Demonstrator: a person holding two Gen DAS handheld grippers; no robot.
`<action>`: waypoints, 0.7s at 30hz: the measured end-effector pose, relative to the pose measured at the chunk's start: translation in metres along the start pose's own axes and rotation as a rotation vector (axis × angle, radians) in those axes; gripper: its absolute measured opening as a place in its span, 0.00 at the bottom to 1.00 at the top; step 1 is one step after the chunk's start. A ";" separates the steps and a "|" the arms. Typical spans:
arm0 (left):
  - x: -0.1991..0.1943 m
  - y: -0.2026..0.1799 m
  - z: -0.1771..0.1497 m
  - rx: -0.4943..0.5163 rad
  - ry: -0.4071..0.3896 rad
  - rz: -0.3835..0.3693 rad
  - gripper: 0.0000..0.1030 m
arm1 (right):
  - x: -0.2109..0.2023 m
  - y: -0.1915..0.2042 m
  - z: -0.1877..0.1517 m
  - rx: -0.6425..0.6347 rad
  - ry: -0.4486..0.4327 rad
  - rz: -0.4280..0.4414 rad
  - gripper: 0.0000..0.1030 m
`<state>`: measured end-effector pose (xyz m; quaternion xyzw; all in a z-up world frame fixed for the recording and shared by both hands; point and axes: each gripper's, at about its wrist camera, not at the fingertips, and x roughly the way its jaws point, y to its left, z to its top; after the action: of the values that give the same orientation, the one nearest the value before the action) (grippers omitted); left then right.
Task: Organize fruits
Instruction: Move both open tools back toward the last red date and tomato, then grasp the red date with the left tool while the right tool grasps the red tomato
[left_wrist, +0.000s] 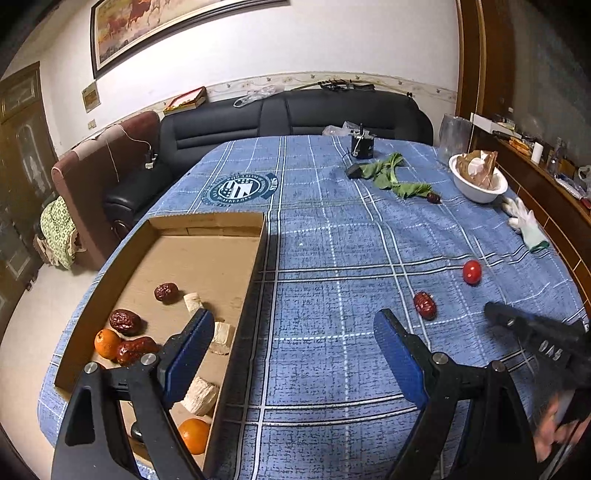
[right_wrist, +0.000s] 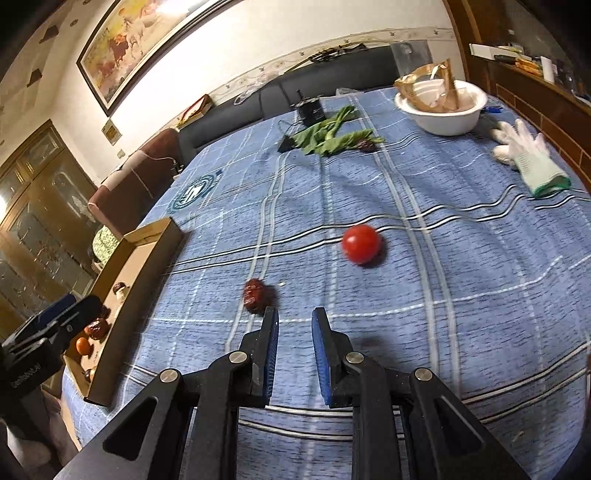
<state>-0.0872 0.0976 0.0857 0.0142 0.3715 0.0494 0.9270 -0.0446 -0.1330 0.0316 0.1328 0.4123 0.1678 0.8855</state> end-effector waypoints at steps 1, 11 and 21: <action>0.002 0.000 -0.001 0.001 0.006 -0.003 0.85 | -0.001 -0.004 0.001 0.002 -0.001 -0.011 0.20; 0.032 -0.013 -0.005 -0.012 0.086 -0.103 0.84 | 0.016 -0.023 0.033 -0.021 0.017 -0.095 0.20; 0.061 -0.051 0.001 0.041 0.140 -0.219 0.84 | 0.046 -0.022 0.055 -0.038 -0.003 -0.109 0.20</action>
<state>-0.0386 0.0534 0.0416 -0.0110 0.4354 -0.0586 0.8983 0.0301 -0.1399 0.0265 0.0934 0.4145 0.1271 0.8963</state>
